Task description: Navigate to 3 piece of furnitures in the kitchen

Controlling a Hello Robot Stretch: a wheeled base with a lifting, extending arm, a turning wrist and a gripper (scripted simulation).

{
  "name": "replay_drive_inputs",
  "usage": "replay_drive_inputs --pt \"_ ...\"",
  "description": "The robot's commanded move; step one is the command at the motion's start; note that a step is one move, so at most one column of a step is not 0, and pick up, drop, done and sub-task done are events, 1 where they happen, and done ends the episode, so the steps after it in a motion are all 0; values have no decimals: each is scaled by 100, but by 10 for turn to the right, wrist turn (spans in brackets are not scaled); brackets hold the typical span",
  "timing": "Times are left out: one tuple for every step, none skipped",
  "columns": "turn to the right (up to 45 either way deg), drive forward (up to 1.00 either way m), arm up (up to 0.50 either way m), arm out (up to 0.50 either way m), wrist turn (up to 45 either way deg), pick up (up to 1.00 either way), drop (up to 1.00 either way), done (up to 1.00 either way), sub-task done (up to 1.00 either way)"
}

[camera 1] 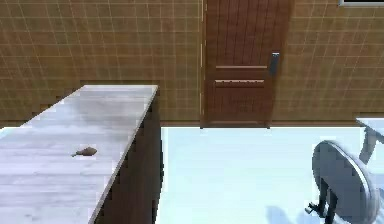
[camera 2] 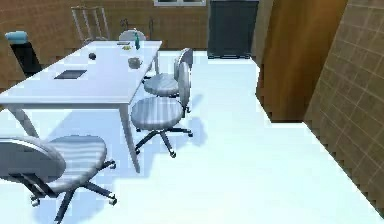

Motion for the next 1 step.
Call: replay_drive_inputs --pt "450 0 0 0 0 0 0 0 0"
